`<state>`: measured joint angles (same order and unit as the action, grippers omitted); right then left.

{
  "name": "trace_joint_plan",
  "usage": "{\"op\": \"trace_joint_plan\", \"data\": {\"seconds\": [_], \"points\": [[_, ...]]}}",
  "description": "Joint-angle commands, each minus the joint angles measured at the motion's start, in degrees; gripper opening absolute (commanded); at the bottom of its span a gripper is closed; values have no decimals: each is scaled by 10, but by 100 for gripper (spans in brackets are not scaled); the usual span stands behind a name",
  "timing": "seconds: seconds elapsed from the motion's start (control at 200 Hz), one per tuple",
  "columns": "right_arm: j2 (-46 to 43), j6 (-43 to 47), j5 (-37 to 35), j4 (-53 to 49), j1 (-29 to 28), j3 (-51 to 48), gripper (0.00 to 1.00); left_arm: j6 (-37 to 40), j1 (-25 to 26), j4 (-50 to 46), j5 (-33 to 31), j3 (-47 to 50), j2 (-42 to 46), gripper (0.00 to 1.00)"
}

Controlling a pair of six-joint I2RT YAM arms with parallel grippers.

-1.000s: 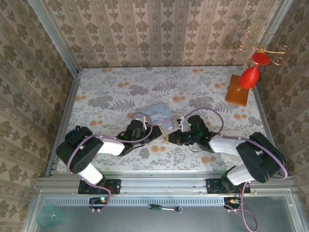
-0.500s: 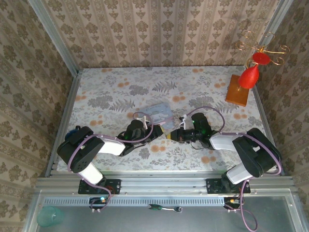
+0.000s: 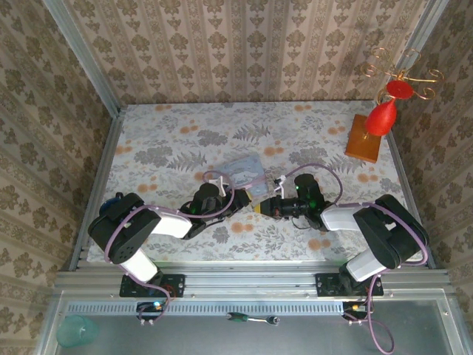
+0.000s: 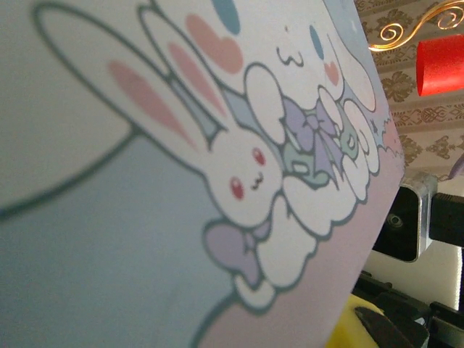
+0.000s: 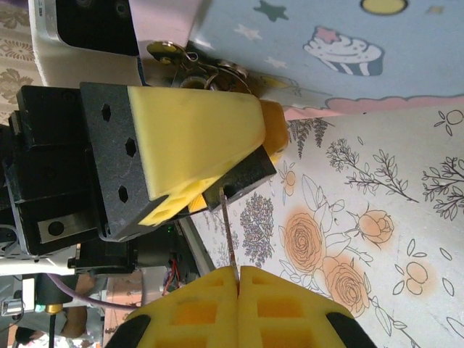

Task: Unlock the padlock with the key

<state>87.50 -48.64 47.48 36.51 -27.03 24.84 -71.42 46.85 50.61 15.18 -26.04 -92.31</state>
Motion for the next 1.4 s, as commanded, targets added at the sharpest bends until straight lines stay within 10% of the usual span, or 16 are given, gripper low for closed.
{"op": "trace_joint_plan", "data": {"seconds": [0.0,1.395], "points": [[-1,-8,20,12,0,-11,0,-11,5,66,0,-5,8,10],[16,-51,81,97,39,-22,0,-37,5,134,25,-4,-10,9]]}}
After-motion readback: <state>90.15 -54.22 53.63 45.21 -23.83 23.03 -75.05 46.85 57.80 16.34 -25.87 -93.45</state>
